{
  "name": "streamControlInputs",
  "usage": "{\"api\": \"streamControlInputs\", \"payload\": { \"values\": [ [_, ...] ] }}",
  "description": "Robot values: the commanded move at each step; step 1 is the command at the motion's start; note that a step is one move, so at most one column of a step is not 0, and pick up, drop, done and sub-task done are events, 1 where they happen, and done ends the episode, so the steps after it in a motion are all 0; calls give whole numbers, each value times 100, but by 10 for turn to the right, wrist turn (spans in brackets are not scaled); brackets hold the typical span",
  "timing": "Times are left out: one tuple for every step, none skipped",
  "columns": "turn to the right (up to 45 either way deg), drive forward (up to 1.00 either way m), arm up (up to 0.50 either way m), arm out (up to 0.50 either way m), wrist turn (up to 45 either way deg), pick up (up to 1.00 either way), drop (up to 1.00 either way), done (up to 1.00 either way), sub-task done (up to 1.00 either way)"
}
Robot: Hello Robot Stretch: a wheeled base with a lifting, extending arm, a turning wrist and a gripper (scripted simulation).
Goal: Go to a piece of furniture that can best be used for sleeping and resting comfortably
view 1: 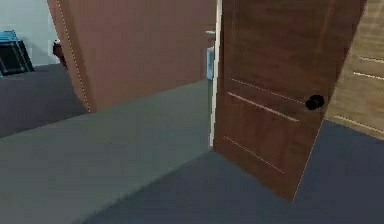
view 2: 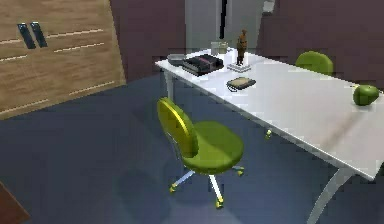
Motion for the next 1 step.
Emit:
{"api": "streamControlInputs", "payload": {
  "values": [
    [120,0,0,0,0,0,0,0,0]
  ]
}}
